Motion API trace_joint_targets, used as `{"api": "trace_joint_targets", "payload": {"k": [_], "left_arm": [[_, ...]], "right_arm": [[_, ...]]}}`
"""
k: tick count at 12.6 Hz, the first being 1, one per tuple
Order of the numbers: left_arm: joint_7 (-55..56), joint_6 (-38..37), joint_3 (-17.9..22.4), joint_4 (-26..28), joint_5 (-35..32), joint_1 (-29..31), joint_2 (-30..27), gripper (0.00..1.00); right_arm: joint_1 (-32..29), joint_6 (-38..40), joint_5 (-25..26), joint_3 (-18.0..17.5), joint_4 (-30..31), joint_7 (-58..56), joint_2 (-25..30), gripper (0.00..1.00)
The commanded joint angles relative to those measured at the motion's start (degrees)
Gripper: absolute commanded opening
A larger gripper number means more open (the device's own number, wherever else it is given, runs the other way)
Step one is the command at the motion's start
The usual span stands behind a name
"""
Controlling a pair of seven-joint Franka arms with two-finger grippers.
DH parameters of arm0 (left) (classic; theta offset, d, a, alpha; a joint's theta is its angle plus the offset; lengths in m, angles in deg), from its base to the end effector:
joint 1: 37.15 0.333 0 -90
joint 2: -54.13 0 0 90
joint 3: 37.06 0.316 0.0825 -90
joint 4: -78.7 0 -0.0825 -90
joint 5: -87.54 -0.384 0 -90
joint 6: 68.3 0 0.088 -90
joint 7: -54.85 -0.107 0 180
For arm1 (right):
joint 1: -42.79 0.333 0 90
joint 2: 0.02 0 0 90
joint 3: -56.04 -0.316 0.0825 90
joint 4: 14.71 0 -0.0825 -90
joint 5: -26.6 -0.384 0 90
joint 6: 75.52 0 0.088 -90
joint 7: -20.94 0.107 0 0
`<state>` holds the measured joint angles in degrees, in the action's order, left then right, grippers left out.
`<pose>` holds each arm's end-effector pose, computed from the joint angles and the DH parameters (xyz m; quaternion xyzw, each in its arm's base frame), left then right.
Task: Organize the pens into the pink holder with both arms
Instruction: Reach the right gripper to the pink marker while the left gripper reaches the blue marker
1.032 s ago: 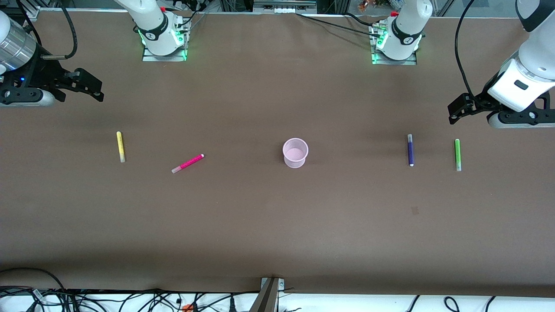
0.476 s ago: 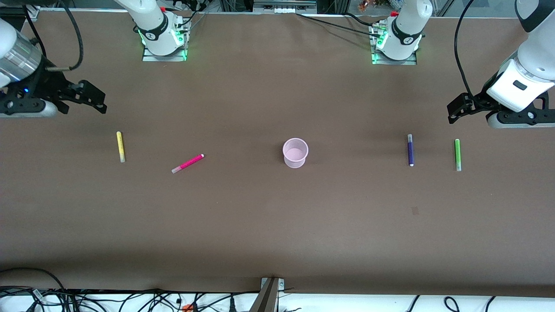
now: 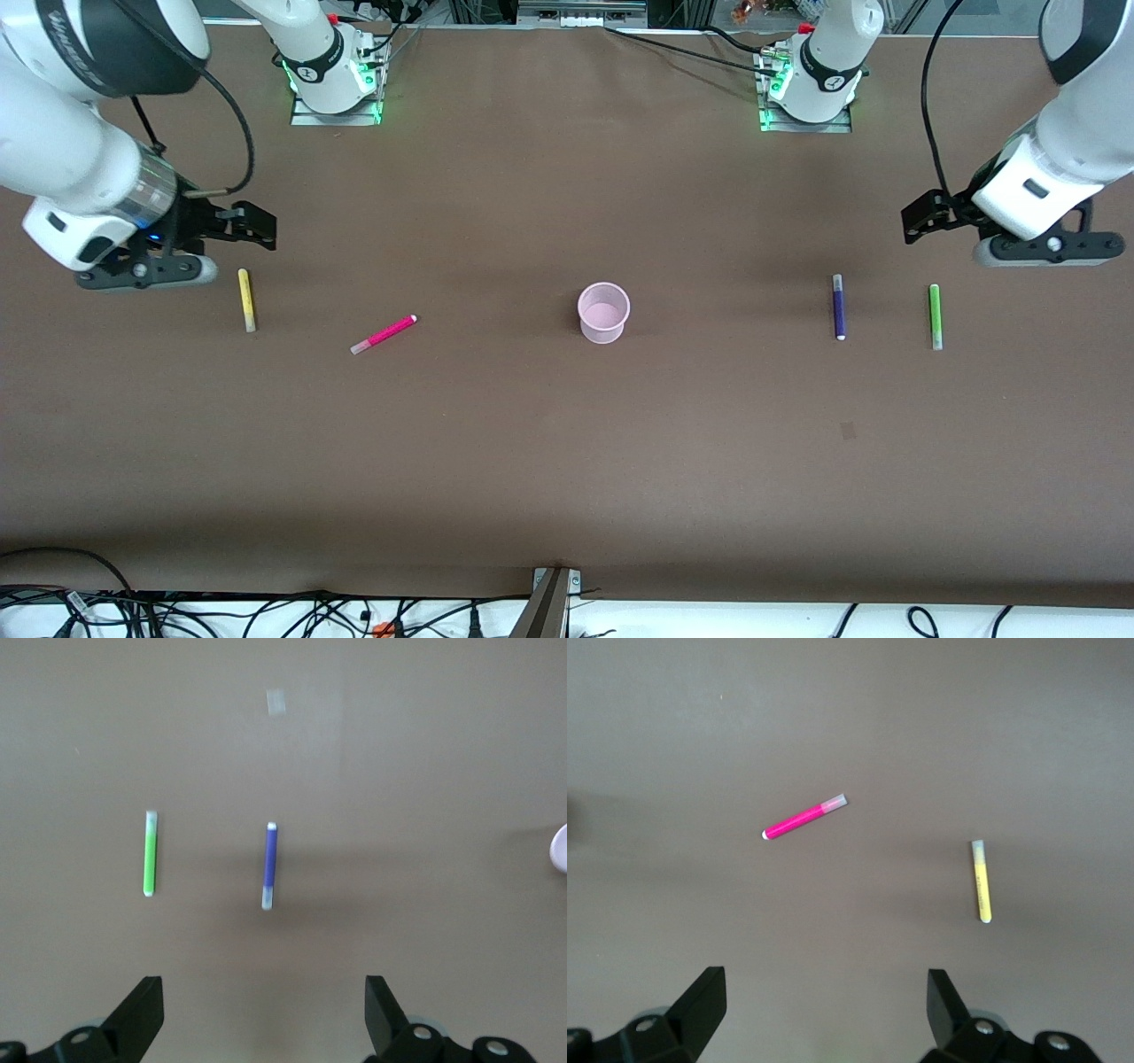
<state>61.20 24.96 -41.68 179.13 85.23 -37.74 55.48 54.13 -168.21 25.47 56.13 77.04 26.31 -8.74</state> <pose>0.5520 -0.0458 0.5306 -0.9970 -0.0072 0.0719 0.0264 0.5829 0.1181 0.5263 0.9964 0.0500 -0.0685 0.0002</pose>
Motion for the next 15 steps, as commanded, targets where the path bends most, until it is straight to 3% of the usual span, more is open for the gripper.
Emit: {"api": "trace_joint_targets", "payload": {"k": [1, 3, 5, 7, 9, 15], "left_arm": [[-1.6, -0.6, 0.1, -0.7, 1.0, 0.0, 7.0, 1.00], [-1.7, 2.7, 0.1, 0.9, -0.1, 0.0, 11.9, 1.00], [-2.2, 16.9, 0.0, 9.2, -3.7, -0.1, 12.1, 1.00], [-3.0, 32.4, -0.1, 18.2, -5.9, 0.0, 12.2, 1.00], [-7.2, 43.3, 0.0, 23.7, -6.0, 1.2, 13.8, 1.00], [-12.0, 47.5, -0.1, 24.0, -5.2, 2.5, 21.5, 1.00]], "right_arm": [[2.0, -8.2, -0.8, 0.1, 5.4, 12.7, -2.2, 1.00], [4.0, -13.1, -3.4, 0.1, 7.5, 22.0, -6.5, 1.00], [3.9, -15.5, -8.9, 0.2, 7.3, 29.1, -11.8, 1.00], [3.9, -18.4, -11.0, 0.2, 7.6, 35.6, -17.5, 0.99], [3.6, -20.2, -12.8, 0.2, 7.7, 37.2, -21.6, 0.98], [2.8, -29.5, -17.1, 0.2, 10.9, 37.0, -26.5, 0.89]]}}
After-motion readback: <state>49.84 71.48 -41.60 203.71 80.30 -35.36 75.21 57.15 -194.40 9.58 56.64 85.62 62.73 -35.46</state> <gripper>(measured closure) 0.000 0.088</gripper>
